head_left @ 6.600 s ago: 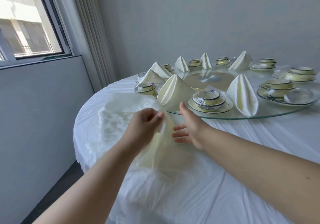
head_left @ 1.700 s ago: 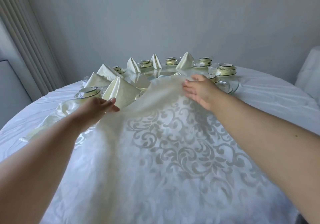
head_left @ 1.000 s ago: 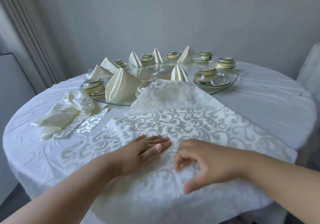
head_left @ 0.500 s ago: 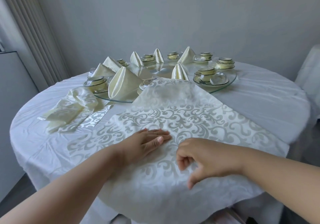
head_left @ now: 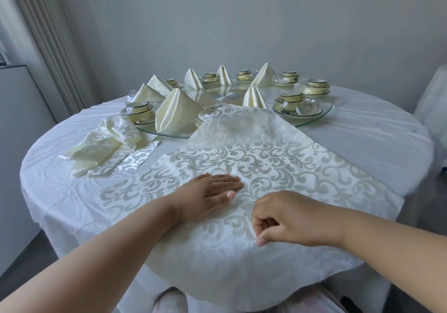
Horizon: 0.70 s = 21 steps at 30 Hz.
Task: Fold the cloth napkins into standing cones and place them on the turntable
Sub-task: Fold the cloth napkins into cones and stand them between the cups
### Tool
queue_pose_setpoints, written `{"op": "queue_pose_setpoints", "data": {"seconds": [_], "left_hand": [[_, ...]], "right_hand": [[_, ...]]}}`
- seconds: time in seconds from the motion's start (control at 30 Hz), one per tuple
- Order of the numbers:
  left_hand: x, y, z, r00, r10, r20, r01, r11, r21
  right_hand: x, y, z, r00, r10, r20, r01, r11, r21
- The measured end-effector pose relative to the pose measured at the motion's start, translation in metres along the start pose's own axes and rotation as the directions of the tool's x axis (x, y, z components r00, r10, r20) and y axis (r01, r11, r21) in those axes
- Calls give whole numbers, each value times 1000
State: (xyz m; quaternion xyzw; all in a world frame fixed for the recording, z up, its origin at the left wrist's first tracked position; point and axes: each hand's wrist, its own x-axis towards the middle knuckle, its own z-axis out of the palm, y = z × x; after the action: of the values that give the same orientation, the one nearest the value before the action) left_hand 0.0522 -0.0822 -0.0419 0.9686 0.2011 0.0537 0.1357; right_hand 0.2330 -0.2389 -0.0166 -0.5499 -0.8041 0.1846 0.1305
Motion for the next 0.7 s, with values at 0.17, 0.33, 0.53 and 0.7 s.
{"op": "queue_pose_setpoints", "data": {"seconds": [0.17,0.33,0.53,0.7], "left_hand": [[1,1,0,1000,-28,9,28,997,-75],[-11,13,-34,984,-181,-3,138,762,-633],[-3,20,-48,949,-315,20,314,934,-169],[17,-6,-43,900,-435,29,434,888,-151]], "right_hand": [[3,0,-4,999,24,38,-26,999,30],[23,18,-31,989,140,-53,-126,970,207],[67,46,-46,953,253,-165,-251,967,29],[33,6,-49,948,10,-320,92,948,304]]}}
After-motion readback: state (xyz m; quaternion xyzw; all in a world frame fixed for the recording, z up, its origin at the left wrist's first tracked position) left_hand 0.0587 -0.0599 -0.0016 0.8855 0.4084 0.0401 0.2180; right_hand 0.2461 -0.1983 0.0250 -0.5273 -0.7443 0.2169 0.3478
